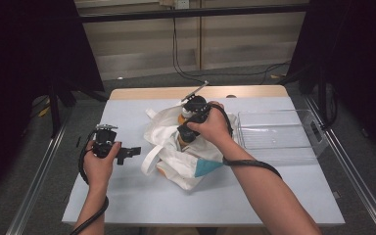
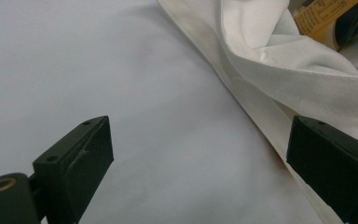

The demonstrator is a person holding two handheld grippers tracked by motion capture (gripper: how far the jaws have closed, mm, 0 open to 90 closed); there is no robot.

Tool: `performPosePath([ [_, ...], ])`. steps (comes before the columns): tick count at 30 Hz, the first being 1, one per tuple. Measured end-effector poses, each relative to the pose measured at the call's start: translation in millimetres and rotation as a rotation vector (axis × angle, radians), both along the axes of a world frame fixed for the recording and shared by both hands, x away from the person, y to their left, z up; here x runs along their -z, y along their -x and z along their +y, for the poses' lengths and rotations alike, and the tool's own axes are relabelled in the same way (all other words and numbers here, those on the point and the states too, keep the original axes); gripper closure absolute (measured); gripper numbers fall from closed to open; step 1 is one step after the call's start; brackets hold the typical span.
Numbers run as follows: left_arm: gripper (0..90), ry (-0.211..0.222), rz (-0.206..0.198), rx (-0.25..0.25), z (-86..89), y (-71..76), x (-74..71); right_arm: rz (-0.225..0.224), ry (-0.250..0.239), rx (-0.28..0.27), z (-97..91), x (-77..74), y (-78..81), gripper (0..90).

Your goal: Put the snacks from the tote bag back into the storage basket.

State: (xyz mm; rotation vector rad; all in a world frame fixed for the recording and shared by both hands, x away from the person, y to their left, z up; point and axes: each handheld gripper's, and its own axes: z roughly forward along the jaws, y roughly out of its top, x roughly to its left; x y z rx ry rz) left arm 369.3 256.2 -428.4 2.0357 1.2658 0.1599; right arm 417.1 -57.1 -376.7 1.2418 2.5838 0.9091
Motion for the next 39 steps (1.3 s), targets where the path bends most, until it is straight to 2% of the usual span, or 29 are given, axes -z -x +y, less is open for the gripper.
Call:
performPosePath([
  [11, 7.0, 0.004, -0.002, -0.005, -0.1, 0.0, 0.6, 0.015, 0.016, -0.001, -3.8, -17.9, -2.3, 30.4],
  [29, 7.0, 0.014, -0.002, -0.012, -1.3, 0.6, 0.6, 0.07, 0.026, -0.011, -9.6, -46.5, -4.6, 30.5],
  [39, 7.0, -0.001, 0.006, 0.001, -1.4, 0.7, 0.2, 0.084, 0.051, -0.012, -15.2, -62.1, -3.6, 30.5],
])
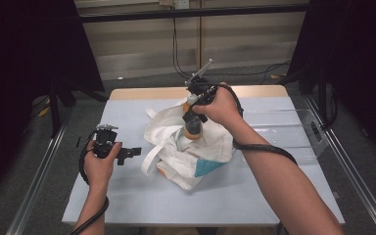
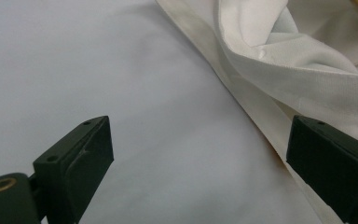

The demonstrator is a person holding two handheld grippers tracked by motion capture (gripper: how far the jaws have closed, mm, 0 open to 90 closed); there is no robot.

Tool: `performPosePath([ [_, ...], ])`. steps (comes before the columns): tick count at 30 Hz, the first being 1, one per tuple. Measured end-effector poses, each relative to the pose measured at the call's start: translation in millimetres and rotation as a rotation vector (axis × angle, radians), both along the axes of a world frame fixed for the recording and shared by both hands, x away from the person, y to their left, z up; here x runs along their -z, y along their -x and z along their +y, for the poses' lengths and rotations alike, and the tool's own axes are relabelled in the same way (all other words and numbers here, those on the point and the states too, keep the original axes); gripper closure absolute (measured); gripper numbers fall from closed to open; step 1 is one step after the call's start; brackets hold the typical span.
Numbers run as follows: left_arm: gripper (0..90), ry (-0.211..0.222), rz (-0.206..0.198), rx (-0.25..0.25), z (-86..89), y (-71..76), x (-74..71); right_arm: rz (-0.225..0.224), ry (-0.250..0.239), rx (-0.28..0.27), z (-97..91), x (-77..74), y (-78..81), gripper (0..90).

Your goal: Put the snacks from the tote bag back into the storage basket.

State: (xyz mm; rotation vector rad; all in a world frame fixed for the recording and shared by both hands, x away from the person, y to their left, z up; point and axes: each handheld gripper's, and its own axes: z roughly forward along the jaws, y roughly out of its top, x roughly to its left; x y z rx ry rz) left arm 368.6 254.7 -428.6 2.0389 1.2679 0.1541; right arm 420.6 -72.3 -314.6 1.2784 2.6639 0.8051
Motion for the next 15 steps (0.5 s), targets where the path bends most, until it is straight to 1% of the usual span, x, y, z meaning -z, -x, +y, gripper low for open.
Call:
performPosePath([
  [6, 7.2, 0.002, -0.006, -0.007, 0.7, 0.4, -0.3, 0.009, 0.022, 0.003, -6.0, -9.0, 1.2, 30.4],
  [9, 7.2, 0.006, -0.002, -0.005, 0.4, 0.6, -0.2, 0.013, 0.026, 0.005, -9.6, -12.5, 1.7, 30.5],
  [10, 7.2, 0.005, -0.002, -0.004, 0.4, 0.6, -0.3, 0.007, 0.029, 0.0, -11.0, -13.6, 2.0, 30.5],
  [15, 7.2, 0.001, -0.002, -0.004, 0.7, 0.9, -1.3, 0.007, 0.028, 0.008, -16.1, -19.2, 3.7, 30.5],
])
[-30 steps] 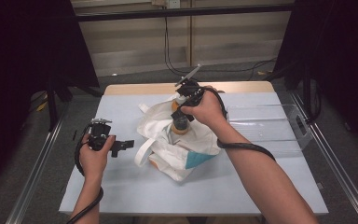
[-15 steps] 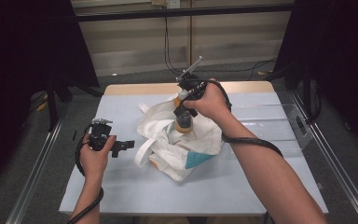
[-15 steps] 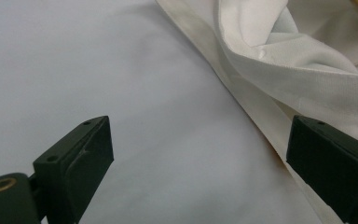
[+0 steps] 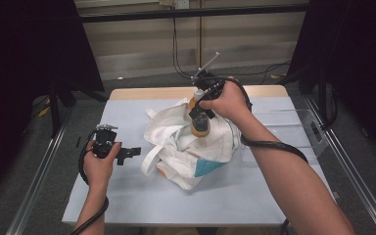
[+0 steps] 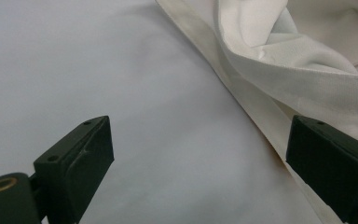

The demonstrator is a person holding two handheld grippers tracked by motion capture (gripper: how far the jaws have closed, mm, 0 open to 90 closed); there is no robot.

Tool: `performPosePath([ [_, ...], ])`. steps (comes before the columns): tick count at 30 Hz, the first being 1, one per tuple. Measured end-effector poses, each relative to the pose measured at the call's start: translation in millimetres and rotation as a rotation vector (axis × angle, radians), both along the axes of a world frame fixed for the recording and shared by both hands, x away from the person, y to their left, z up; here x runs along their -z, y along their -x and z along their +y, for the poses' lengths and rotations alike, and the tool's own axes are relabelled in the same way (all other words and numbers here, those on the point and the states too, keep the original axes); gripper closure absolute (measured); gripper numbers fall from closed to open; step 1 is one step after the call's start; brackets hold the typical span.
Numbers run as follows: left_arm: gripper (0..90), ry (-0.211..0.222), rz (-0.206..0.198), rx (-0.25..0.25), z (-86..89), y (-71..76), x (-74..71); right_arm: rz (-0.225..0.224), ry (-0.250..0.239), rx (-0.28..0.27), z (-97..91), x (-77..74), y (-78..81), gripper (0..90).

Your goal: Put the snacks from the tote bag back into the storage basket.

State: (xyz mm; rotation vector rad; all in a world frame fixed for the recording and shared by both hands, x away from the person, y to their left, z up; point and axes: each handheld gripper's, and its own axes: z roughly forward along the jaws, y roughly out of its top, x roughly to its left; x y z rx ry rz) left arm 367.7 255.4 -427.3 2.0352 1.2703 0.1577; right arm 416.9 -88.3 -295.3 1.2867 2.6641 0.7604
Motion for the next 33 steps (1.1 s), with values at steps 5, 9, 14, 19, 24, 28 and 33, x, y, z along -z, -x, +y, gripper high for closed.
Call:
performPosePath([
  [5, 7.2, 0.001, 0.003, 0.001, 0.3, 0.4, -0.5, 0.006, 0.009, 0.002, -3.8, -3.8, 1.3, 30.5],
  [9, 7.2, 0.003, 0.003, 0.0, 0.5, 0.4, -0.5, 0.014, 0.019, 0.004, -7.5, -6.9, 1.9, 30.5],
  [14, 7.2, -0.006, -0.004, -0.002, 1.5, 0.2, -0.3, 0.012, 0.029, 0.012, -12.9, -10.3, 2.4, 30.5],
  [19, 7.2, 0.006, -0.001, -0.008, 0.6, 0.5, -0.4, 0.012, 0.033, 0.015, -18.7, -14.2, 3.4, 30.5],
  [24, 7.2, 0.007, 0.007, -0.005, 0.3, 0.7, -0.1, 0.016, 0.036, 0.023, -23.5, -16.6, 5.0, 30.5],
  [28, 7.2, 0.008, 0.009, -0.001, 0.4, 0.7, -0.4, 0.017, 0.037, 0.022, -27.1, -18.4, 6.0, 30.5],
  [33, 7.2, -0.002, -0.001, -0.002, 0.7, 0.7, -0.6, 0.024, 0.041, 0.026, -31.0, -21.1, 7.1, 30.5],
])
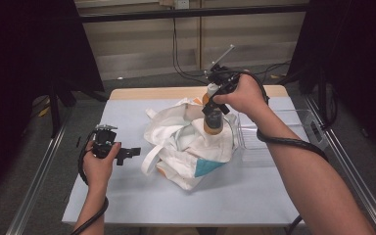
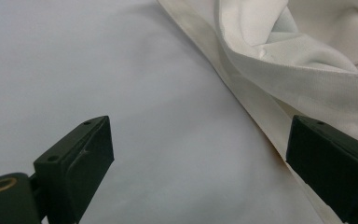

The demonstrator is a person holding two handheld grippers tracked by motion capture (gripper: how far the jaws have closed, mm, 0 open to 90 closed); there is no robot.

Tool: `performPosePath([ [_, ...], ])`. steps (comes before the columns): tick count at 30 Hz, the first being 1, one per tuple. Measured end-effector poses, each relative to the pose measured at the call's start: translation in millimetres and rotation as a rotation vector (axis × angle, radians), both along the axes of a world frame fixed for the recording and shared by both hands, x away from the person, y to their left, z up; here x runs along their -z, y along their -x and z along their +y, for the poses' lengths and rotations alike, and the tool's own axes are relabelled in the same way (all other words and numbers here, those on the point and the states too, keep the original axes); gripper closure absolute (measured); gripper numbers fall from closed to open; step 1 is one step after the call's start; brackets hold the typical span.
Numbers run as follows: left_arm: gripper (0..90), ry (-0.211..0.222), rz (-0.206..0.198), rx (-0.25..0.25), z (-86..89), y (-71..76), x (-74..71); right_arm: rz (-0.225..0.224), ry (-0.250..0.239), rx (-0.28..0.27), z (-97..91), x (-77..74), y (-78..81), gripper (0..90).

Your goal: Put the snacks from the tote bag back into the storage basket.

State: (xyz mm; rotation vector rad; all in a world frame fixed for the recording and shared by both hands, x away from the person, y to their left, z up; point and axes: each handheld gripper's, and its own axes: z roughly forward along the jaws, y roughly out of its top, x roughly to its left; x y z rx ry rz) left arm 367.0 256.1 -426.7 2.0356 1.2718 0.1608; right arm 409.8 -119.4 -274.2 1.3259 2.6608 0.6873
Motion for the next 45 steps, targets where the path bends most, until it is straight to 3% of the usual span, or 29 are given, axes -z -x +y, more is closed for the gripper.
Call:
performPosePath([
  [27, 7.2, -0.007, 0.005, -0.003, 0.3, 0.6, -0.4, 0.002, 0.015, 0.024, -32.1, -10.9, 4.8, 30.5],
  [33, 6.7, -0.016, 0.003, 0.018, -1.8, 0.3, -2.0, 0.01, 0.014, 0.039, -42.0, -11.2, 6.1, 30.5],
  [45, 4.8, -0.035, 0.028, 0.018, -0.7, 0.4, 2.1, -0.001, 0.015, 0.061, -56.8, -11.6, 7.5, 30.5],
])
